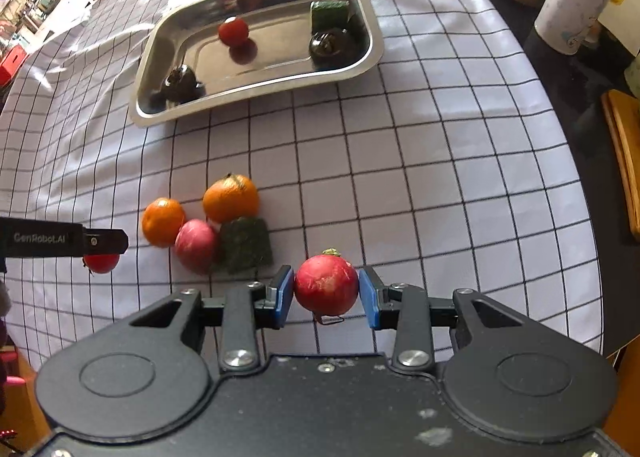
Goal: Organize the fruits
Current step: 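Lift the cherry tomato and radish and carry both over the tray, then open both tools to drop the tomato and radish into the tray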
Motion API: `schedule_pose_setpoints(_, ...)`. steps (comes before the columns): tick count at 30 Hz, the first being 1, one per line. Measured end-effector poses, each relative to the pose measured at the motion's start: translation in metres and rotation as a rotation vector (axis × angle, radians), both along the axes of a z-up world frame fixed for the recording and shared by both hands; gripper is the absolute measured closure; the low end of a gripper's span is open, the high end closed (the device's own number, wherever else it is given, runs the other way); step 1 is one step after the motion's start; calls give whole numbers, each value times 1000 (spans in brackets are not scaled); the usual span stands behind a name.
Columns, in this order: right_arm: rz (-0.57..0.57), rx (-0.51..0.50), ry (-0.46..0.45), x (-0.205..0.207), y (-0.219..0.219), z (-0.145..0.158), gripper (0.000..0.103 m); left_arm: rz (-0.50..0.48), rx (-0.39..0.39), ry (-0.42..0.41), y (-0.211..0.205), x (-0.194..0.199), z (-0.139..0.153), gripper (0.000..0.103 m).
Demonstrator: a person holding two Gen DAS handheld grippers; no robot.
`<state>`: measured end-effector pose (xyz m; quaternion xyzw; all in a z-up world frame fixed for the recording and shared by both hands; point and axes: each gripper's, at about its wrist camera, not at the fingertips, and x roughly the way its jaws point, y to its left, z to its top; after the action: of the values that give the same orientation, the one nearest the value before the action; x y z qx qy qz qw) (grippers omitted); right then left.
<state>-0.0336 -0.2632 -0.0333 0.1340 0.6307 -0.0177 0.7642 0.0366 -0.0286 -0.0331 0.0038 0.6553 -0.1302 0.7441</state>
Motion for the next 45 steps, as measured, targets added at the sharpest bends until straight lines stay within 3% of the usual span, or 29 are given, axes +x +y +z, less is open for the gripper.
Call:
schedule_pose_setpoints(9, 17, 9, 28, -4, 5, 6, 65, -19, -19, 15, 1, -19, 7, 61)
schedule_pose_setpoints(16, 46, 2, 2, 15, -2, 19, 65, -2, -18, -9, -6, -9, 20, 61)
schedule_pose_setpoints(26, 99, 31, -32, 76, -16, 33, 65, 57, -20, -6, -29, 29, 30, 61)
schedule_pose_setpoints(45, 147, 73, -4, 183, -23, -3, 65, 54, 19, 2, -74, 128, 8, 60)
